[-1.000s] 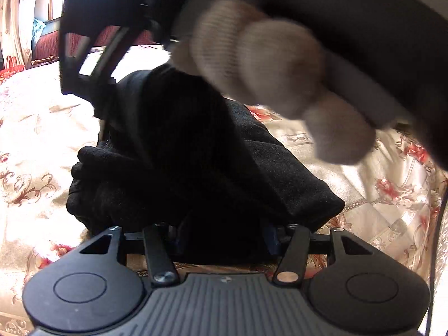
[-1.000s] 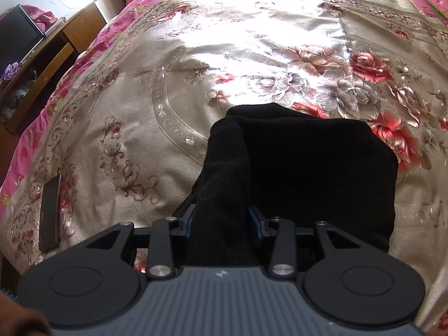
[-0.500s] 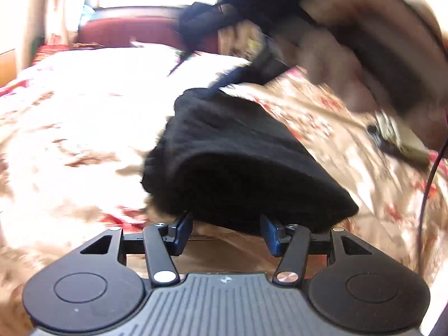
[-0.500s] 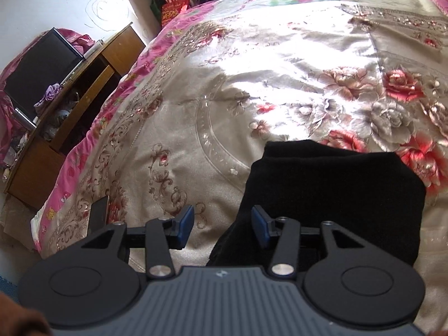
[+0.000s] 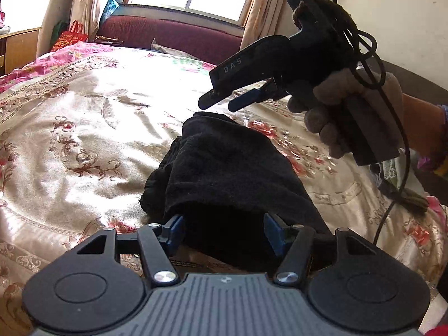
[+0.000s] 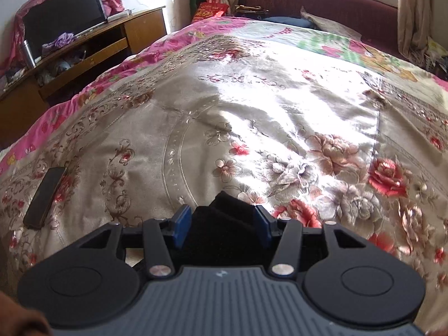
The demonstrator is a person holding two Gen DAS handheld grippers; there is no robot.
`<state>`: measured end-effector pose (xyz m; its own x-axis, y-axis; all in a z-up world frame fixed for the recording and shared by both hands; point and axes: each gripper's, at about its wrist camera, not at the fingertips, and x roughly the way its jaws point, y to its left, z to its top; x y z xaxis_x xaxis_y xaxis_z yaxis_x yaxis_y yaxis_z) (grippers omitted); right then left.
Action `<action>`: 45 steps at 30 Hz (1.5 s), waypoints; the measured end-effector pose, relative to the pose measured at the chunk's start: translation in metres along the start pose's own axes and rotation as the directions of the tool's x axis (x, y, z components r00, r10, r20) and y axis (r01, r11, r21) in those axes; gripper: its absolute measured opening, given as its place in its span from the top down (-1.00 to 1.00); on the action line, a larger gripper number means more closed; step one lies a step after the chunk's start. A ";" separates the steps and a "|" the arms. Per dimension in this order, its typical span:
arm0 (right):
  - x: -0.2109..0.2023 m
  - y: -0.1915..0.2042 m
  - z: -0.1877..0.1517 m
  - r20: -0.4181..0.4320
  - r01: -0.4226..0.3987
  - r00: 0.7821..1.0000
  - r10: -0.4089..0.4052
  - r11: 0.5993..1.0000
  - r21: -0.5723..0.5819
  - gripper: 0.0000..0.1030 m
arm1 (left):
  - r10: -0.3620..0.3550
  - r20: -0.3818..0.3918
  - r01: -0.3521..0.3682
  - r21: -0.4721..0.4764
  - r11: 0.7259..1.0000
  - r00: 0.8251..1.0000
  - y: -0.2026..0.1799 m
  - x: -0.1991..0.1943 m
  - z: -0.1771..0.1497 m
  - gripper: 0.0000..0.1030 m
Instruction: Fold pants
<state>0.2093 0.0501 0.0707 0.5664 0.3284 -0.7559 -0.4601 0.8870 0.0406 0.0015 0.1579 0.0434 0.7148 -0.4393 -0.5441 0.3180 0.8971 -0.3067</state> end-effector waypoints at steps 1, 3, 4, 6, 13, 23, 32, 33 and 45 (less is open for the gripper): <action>0.004 -0.002 0.003 -0.010 -0.016 1.000 0.016 0.999 -0.032 -0.06 | 0.006 -0.002 -0.006 0.004 1.000 1.000 -0.001 0.001 0.001 -0.41; 0.010 -0.009 0.007 -0.038 -0.085 0.996 0.083 0.995 -0.060 -0.06 | 0.001 -0.006 -0.001 0.007 1.000 1.000 -0.001 -0.004 0.001 -0.41; 0.012 -0.013 0.008 -0.052 -0.126 0.991 0.124 0.990 -0.055 -0.07 | -0.003 -0.006 0.003 0.002 1.000 1.000 0.000 -0.006 0.001 -0.41; 0.019 -0.022 0.007 -0.093 -0.201 0.976 0.196 0.979 -0.040 -0.17 | -0.012 -0.010 0.012 -0.015 1.000 1.000 0.003 -0.005 0.001 -0.42; 0.038 -0.035 -0.002 -0.174 -0.283 0.947 0.271 0.958 -0.048 0.18 | 0.028 -0.058 -0.028 0.008 1.000 0.998 0.004 0.021 0.003 -0.43; 0.008 -0.045 0.006 -0.108 -0.289 0.955 0.278 0.951 -0.112 0.34 | 0.044 -0.074 -0.043 0.020 0.999 0.996 0.007 0.027 0.010 -0.32; 0.048 -0.055 0.008 -0.181 -0.350 0.928 0.326 0.929 -0.122 -0.24 | 0.045 -0.081 -0.043 0.020 0.999 0.996 0.007 0.030 0.009 -0.40; 0.052 -0.055 0.005 -0.189 -0.342 0.929 0.318 0.933 -0.113 -0.23 | 0.044 -0.083 -0.042 0.023 0.999 0.996 0.007 0.032 0.009 -0.43; 0.006 -0.080 0.002 -0.075 -0.332 0.940 0.333 0.943 0.026 0.68 | 0.076 -0.014 -0.075 0.052 0.996 0.997 0.008 0.027 0.026 -0.04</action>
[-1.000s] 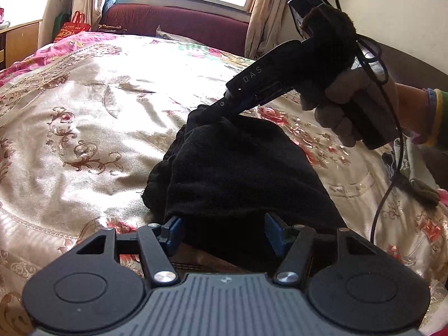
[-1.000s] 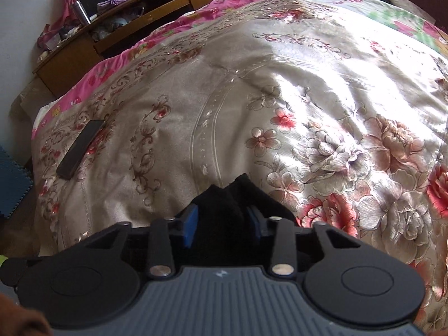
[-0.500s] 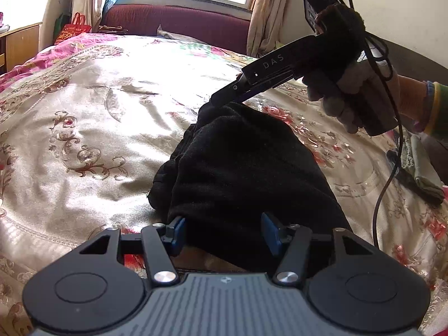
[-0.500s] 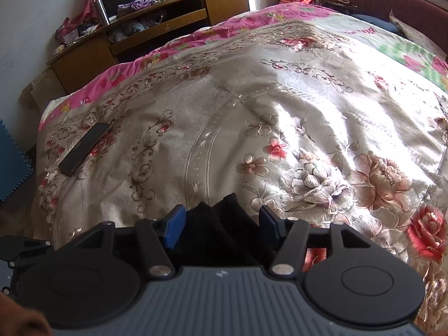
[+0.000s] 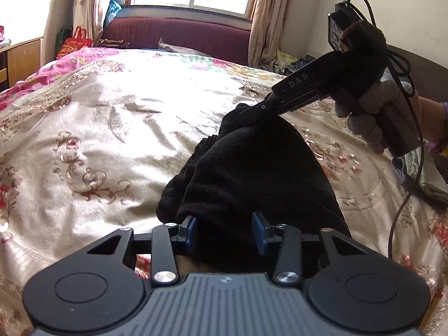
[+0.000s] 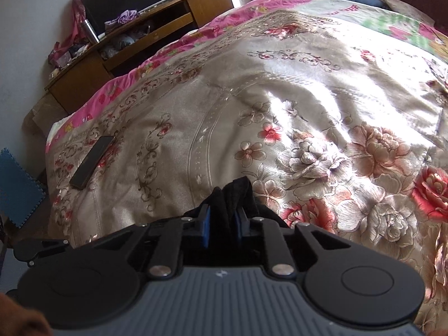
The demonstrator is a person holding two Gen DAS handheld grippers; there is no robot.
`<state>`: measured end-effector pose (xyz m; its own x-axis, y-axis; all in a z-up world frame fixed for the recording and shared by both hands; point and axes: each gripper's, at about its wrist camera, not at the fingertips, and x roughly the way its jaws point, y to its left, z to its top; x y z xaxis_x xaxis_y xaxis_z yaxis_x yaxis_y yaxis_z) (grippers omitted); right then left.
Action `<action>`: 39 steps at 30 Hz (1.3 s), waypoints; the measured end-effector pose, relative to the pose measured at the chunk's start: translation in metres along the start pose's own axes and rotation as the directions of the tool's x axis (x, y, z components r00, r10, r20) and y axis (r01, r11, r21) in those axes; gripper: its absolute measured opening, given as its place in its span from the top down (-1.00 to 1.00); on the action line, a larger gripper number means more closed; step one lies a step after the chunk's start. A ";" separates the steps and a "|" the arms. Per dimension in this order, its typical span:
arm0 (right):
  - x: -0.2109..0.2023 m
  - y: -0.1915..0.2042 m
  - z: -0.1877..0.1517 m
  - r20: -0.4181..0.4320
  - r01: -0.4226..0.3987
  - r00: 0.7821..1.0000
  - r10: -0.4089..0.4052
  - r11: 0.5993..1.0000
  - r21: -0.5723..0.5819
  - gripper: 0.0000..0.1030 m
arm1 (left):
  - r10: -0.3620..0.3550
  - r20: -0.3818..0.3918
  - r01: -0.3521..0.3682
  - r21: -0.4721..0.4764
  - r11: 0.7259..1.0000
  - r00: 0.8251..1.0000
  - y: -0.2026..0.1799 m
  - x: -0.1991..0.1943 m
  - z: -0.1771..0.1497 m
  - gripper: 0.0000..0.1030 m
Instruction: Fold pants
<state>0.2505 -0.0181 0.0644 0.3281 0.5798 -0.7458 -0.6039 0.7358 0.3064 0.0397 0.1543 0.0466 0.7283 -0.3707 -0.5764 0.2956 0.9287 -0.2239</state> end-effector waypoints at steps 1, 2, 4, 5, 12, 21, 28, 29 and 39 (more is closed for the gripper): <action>0.000 -0.003 0.000 0.009 0.004 1.000 -0.004 1.000 0.015 0.67 | 0.004 0.001 -0.004 -0.002 1.000 1.000 0.001 0.002 0.002 -0.04; 0.005 -0.005 -0.001 0.018 0.020 1.000 -0.020 1.000 0.024 0.67 | 0.011 -0.004 -0.011 -0.001 1.000 1.000 0.001 0.006 0.002 -0.04; 0.022 -0.005 -0.003 0.020 0.036 0.999 -0.037 0.999 0.040 0.67 | 0.046 -0.028 -0.046 0.023 0.999 0.999 0.001 0.018 -0.002 -0.03; 0.029 -0.004 -0.004 0.021 0.048 0.999 -0.049 0.998 0.042 0.67 | 0.064 -0.039 -0.063 0.034 0.997 0.997 0.001 0.021 -0.005 -0.03; 0.017 -0.002 0.000 0.157 0.030 0.986 -0.049 0.992 0.122 0.79 | 0.071 -0.020 -0.071 0.011 0.997 0.997 0.012 0.010 0.001 0.09; 0.057 0.002 -0.010 0.131 0.235 0.962 -0.237 0.971 0.035 0.66 | 0.089 -0.055 -0.089 0.004 0.996 0.994 0.017 0.018 -0.004 0.01; 0.005 0.015 -0.017 0.264 0.247 0.932 -0.247 0.968 0.035 0.57 | 0.156 -0.016 -0.156 0.015 0.988 0.988 0.016 -0.012 0.002 -0.14; 0.001 0.020 -0.021 0.272 0.220 0.937 -0.218 0.975 0.025 0.57 | 0.159 -0.003 -0.159 0.009 0.987 0.987 0.016 -0.015 0.005 -0.14; 0.056 0.026 -0.031 0.165 0.241 0.957 -0.240 0.970 0.014 0.59 | 0.205 -0.062 -0.194 0.152 0.969 0.977 0.005 0.057 0.019 -0.37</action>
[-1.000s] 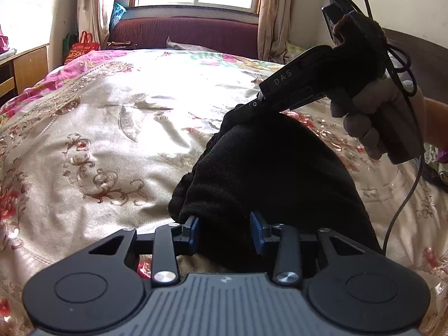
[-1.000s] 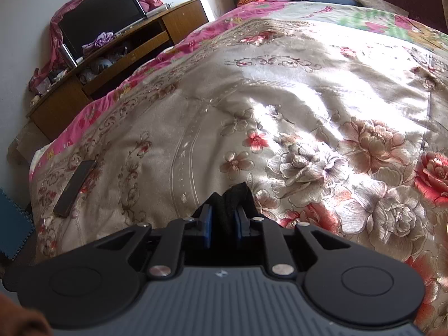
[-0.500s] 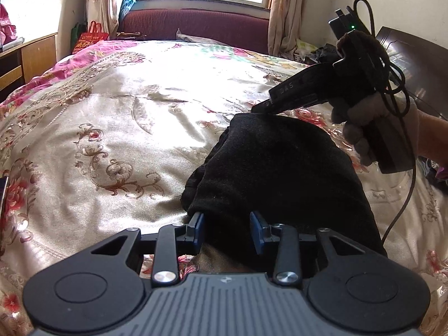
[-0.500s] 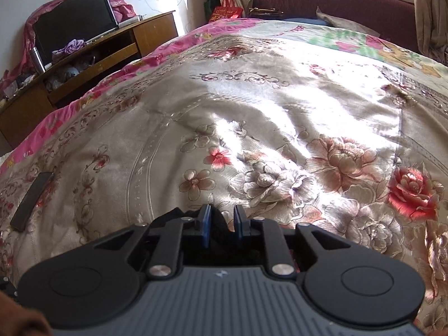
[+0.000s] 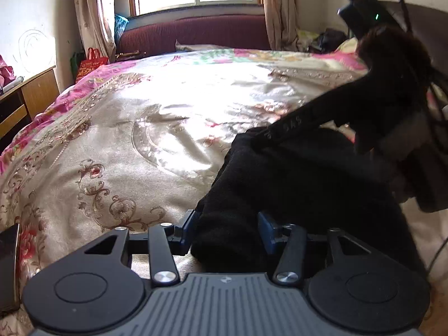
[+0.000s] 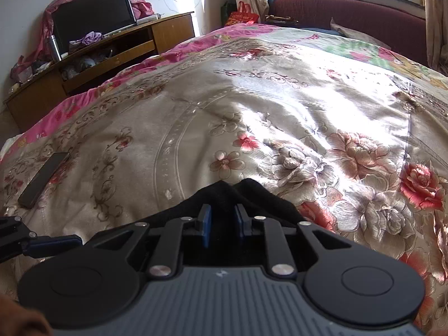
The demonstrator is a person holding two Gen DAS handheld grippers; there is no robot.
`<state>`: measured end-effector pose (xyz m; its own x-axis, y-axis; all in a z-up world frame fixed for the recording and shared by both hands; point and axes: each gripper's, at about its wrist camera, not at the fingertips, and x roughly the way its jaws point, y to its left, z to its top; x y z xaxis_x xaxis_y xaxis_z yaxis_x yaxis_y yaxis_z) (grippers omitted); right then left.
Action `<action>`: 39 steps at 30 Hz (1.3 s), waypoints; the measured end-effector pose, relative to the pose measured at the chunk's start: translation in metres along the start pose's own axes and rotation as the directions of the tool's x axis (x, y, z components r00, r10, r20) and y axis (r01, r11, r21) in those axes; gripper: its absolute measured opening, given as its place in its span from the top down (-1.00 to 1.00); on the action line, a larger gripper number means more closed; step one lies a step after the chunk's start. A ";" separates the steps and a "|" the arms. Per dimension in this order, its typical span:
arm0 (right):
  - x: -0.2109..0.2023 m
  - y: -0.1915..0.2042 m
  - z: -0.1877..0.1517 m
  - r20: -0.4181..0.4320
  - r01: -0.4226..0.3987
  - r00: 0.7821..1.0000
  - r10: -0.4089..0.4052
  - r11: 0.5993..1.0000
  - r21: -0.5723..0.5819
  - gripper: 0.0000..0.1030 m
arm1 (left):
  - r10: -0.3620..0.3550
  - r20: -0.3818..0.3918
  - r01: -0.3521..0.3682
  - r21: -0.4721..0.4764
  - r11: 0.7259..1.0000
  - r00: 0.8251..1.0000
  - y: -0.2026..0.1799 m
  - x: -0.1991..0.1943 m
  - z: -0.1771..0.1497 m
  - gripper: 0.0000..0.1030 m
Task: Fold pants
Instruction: 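Open both grippers and release the folded pants onto the bed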
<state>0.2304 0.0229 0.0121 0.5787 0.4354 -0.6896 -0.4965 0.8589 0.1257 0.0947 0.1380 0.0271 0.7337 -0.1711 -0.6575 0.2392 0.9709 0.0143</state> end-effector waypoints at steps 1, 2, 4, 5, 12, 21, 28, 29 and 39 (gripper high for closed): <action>-0.003 -0.002 0.002 0.000 0.003 1.000 -0.003 0.999 0.033 0.59 | -0.018 -0.020 0.017 -0.039 0.999 1.000 0.007 0.007 0.001 -0.45; -0.008 -0.004 0.004 0.006 0.000 1.000 -0.001 0.998 0.058 0.57 | -0.038 -0.035 0.035 -0.079 0.996 0.999 0.013 0.010 0.002 -0.47; -0.032 -0.006 0.000 0.056 -0.017 0.998 0.013 0.998 0.061 0.54 | -0.072 -0.035 0.067 -0.129 0.989 0.997 0.022 0.003 0.006 -0.47; -0.045 -0.006 -0.005 0.081 -0.015 0.997 0.010 0.998 0.056 0.53 | -0.063 -0.013 0.061 -0.121 0.991 0.998 0.023 -0.003 0.008 -0.46; -0.115 -0.031 -0.067 0.095 0.000 0.995 -0.019 0.980 0.198 0.31 | -0.098 0.044 0.100 -0.045 0.994 0.994 0.017 -0.011 0.032 -0.45; -0.111 -0.066 -0.125 0.087 -0.119 0.992 0.087 0.853 0.509 0.11 | -0.158 -0.068 0.161 0.049 0.986 0.985 0.012 0.038 0.031 -0.79; -0.113 -0.074 -0.120 0.096 -0.149 0.989 0.114 0.817 0.557 -0.08 | -0.170 -0.071 0.173 0.033 0.984 0.983 0.023 0.041 0.028 -1.00; -0.117 -0.074 -0.123 0.088 -0.125 0.992 0.092 0.821 0.557 -0.08 | -0.170 -0.062 0.174 0.059 0.983 0.983 0.022 0.039 0.029 -1.00; -0.081 -0.075 -0.141 0.067 -0.135 0.990 0.121 0.743 0.656 -0.13 | -0.280 -0.144 0.277 -0.044 0.960 0.949 0.026 0.068 0.027 -1.00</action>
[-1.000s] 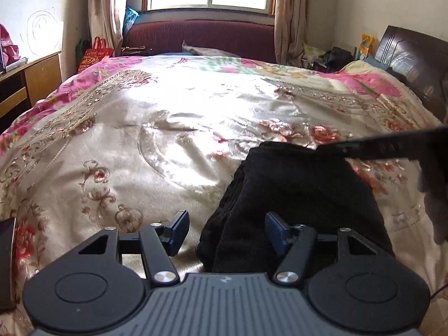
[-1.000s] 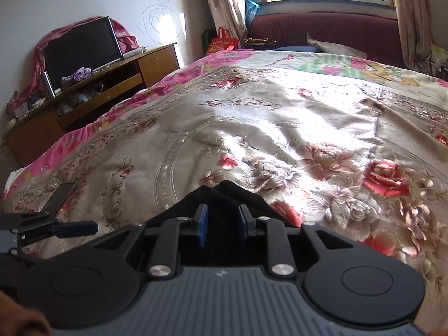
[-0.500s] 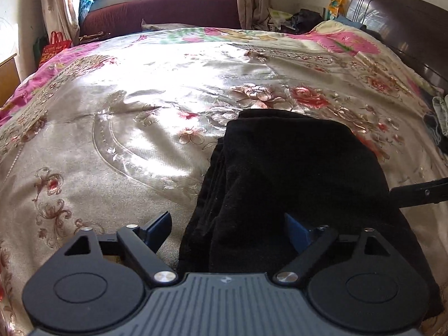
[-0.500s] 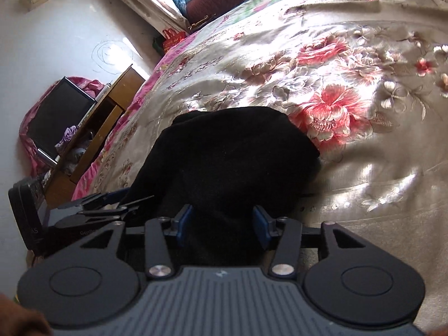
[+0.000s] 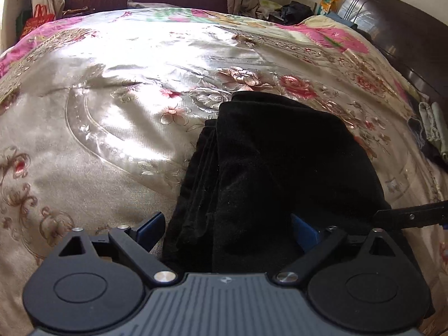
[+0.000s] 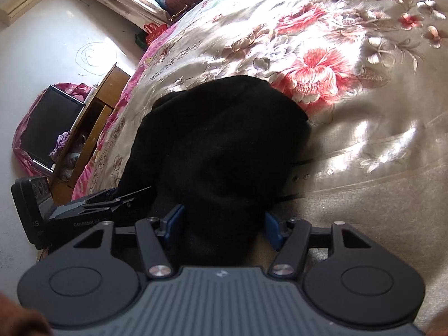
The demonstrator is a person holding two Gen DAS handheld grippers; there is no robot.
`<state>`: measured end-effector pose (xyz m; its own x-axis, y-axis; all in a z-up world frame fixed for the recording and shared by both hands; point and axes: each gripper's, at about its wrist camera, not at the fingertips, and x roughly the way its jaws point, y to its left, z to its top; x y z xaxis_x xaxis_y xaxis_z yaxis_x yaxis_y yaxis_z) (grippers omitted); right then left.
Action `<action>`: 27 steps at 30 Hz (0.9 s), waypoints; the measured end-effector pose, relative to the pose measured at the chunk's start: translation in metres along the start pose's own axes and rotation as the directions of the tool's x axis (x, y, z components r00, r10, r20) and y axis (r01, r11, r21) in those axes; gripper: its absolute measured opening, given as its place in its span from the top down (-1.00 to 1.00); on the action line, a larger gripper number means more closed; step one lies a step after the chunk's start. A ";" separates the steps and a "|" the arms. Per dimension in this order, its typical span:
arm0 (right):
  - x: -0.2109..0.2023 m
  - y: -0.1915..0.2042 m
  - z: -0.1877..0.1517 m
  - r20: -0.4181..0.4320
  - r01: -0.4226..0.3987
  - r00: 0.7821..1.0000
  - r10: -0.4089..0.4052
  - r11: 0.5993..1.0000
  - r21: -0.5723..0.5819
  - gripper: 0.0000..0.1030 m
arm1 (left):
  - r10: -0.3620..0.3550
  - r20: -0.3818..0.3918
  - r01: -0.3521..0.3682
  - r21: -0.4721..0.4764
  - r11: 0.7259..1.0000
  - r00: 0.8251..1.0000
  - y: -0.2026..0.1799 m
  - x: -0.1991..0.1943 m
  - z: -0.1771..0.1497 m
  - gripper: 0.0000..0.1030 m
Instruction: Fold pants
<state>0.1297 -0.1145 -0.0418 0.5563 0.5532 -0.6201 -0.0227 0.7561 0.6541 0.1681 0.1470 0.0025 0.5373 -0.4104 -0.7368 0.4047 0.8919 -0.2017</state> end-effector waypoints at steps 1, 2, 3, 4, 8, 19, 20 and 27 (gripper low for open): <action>0.000 0.000 0.001 0.004 -0.006 1.000 0.006 1.000 0.006 -0.08 | -0.006 0.008 0.006 -0.011 1.000 1.000 -0.001 -0.003 -0.002 -0.97; -0.001 -0.001 0.004 0.001 -0.007 1.000 0.007 1.000 0.003 0.07 | -0.016 0.011 0.016 -0.025 1.000 1.000 -0.003 -0.006 -0.004 -0.95; -0.001 -0.003 0.009 -0.013 -0.007 1.000 0.007 1.000 -0.001 0.19 | -0.008 0.019 0.009 -0.032 0.999 1.000 -0.006 -0.009 -0.007 -0.89; -0.002 -0.004 0.014 -0.024 -0.008 1.000 0.008 1.000 -0.009 0.24 | -0.002 0.022 0.002 -0.033 0.999 1.000 -0.010 -0.011 -0.009 -0.84; -0.010 -0.002 0.041 -0.026 0.069 0.997 -0.072 0.991 -0.114 0.32 | -0.022 0.017 0.023 -0.038 0.999 1.000 -0.034 -0.017 -0.018 -0.79; -0.052 0.005 0.024 0.060 0.209 0.978 -0.201 0.958 -0.195 0.25 | 0.117 0.081 -0.114 -0.040 0.993 0.990 -0.045 -0.037 -0.019 -0.85; -0.057 0.006 0.022 0.078 0.209 0.977 -0.197 0.960 -0.185 0.25 | 0.144 0.087 -0.142 -0.026 0.989 0.986 -0.049 -0.041 -0.019 -0.85; -0.080 0.039 -0.006 0.145 0.182 0.978 -0.149 0.951 -0.251 0.25 | 0.259 0.164 -0.275 0.083 0.958 0.952 -0.085 -0.064 -0.012 -0.84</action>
<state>0.0791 -0.1274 0.0309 0.6681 0.3774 -0.6413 -0.1289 0.9075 0.3997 0.0898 0.0998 0.0592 0.7377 -0.1904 -0.6478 0.3009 0.9516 0.0630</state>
